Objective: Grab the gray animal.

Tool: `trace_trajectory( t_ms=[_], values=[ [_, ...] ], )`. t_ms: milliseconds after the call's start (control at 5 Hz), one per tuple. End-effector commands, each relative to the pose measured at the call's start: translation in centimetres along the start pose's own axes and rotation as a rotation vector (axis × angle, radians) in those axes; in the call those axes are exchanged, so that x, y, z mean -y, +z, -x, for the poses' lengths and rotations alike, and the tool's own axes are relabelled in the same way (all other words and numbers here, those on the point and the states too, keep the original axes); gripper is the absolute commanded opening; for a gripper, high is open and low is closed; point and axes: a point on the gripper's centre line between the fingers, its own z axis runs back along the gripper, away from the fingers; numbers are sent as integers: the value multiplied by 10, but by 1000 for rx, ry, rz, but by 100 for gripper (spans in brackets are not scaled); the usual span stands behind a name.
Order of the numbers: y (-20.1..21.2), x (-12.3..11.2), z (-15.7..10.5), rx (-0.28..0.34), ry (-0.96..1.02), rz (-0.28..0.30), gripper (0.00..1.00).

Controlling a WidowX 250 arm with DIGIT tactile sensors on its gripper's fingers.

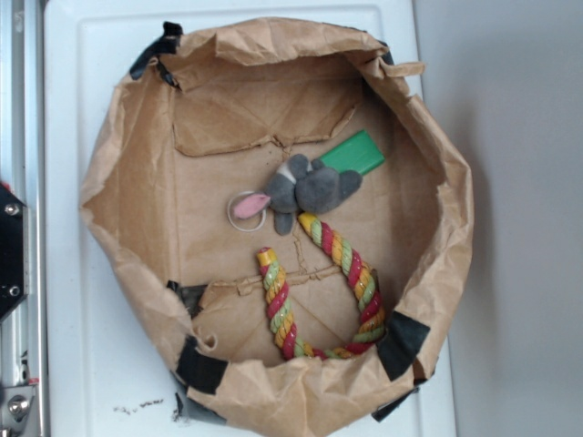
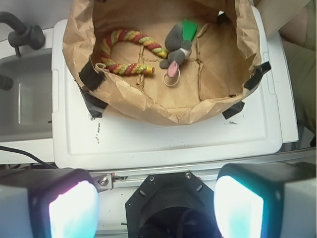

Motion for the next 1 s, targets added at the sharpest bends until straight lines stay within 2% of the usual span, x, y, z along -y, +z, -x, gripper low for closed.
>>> trace_trajectory(
  t_ms=[0,200,400,800],
  values=[
    [-4,5,-75,86,30,55,100],
    [-34,5,-101,68,0,33,100],
    [-68,6,-116,0,-52,-157,100],
    [-68,6,-116,0,-52,-157,100]
  ],
)
